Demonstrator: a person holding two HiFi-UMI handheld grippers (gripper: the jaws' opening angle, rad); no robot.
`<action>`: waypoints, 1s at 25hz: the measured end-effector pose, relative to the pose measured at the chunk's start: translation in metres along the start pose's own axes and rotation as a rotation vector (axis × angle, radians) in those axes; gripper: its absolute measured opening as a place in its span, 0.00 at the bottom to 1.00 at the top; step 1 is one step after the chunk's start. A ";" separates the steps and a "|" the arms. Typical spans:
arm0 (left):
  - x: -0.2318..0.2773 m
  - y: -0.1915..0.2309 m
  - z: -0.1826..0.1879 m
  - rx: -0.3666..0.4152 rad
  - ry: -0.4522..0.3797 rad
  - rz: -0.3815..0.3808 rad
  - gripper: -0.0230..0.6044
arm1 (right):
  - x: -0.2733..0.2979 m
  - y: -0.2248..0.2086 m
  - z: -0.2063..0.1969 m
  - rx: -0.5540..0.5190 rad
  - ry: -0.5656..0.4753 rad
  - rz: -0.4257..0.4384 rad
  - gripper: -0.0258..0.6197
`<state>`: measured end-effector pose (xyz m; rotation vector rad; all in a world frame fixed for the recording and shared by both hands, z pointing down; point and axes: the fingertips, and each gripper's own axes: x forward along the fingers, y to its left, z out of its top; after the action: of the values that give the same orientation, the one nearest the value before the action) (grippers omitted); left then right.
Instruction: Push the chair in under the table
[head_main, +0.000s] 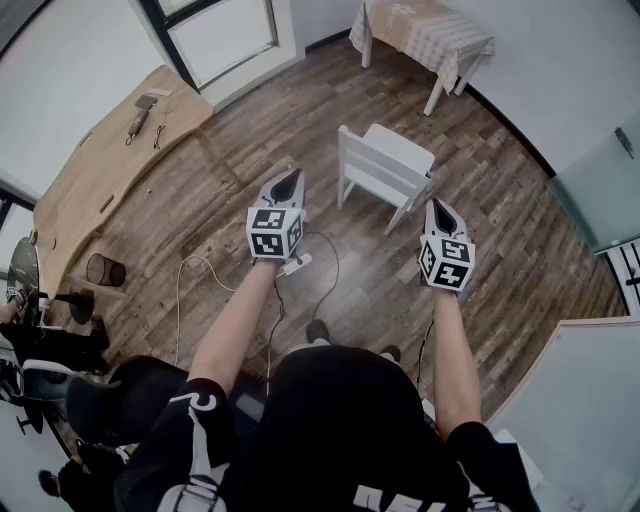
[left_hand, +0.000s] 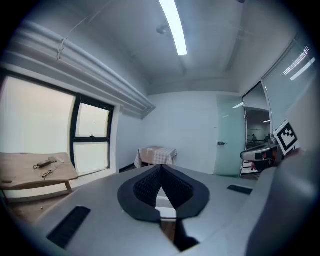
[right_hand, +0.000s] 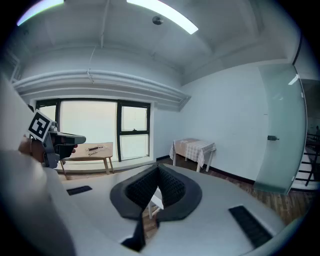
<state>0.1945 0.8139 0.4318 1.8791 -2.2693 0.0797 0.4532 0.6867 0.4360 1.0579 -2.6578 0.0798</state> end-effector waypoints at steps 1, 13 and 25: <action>-0.001 0.004 -0.001 0.000 0.001 0.001 0.08 | 0.001 0.003 0.000 0.001 0.001 -0.001 0.06; 0.009 0.039 -0.020 -0.020 0.029 -0.026 0.08 | 0.013 0.018 -0.011 0.011 0.017 -0.043 0.06; 0.072 0.036 -0.047 -0.006 0.076 -0.056 0.08 | 0.054 -0.011 -0.036 0.040 0.064 -0.069 0.07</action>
<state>0.1517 0.7592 0.4939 1.9014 -2.1632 0.1334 0.4315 0.6482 0.4854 1.1389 -2.5700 0.1511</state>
